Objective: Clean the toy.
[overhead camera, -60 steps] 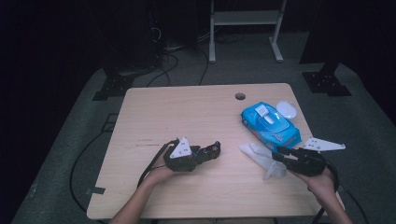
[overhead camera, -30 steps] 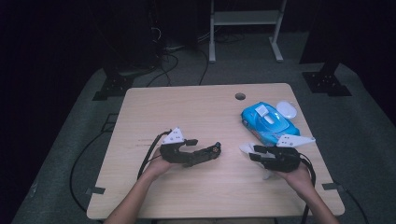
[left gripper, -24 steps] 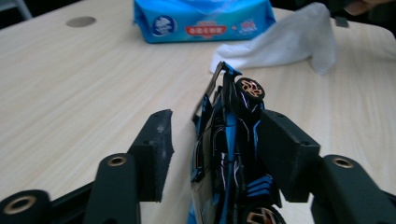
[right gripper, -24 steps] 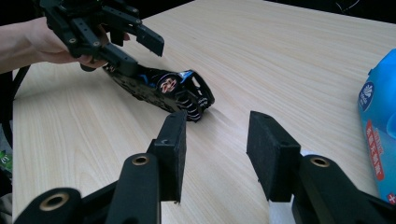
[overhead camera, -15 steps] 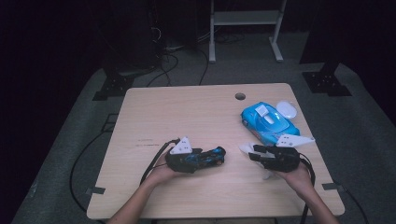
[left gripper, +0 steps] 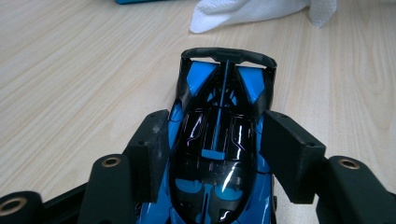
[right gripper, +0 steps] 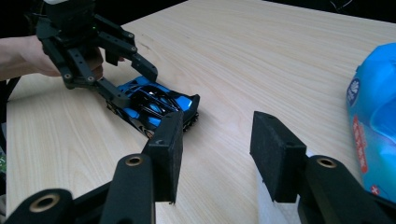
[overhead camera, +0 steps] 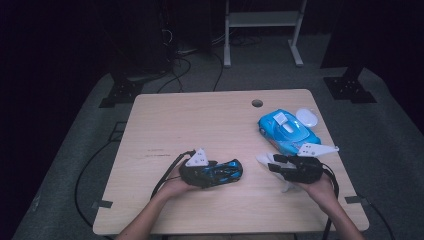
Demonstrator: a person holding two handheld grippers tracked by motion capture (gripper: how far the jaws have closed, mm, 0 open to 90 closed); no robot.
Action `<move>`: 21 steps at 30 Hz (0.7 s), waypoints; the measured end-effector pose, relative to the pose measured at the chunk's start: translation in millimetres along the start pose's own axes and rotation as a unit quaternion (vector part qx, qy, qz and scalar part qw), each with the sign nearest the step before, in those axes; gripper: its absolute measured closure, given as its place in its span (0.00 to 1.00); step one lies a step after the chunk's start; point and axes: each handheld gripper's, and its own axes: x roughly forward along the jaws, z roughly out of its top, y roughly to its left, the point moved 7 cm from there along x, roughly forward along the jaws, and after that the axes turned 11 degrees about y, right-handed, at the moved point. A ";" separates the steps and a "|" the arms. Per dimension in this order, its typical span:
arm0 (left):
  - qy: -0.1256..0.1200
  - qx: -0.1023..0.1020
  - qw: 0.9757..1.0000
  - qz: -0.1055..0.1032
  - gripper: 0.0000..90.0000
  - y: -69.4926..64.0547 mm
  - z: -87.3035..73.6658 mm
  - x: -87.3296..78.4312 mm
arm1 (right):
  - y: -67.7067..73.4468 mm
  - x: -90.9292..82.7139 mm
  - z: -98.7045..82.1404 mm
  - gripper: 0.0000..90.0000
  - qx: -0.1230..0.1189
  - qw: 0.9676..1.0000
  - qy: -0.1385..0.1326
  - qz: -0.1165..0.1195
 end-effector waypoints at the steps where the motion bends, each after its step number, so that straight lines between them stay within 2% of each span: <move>1: -0.003 -0.002 1.000 0.000 0.46 0.1 0.3 -2.1 | -0.6 -0.3 -0.2 0.59 0.004 1.000 0.000 0.000; 7: -0.004 -0.004 1.000 -0.001 0.43 1.2 -0.3 -7.7 | -4.9 -1.8 -2.4 0.56 0.009 1.000 0.002 -0.003; 21: -0.001 -0.017 1.000 0.012 0.40 6.9 -12.6 -23.7 | -11.3 1.0 -3.9 0.50 0.015 1.000 0.012 -0.007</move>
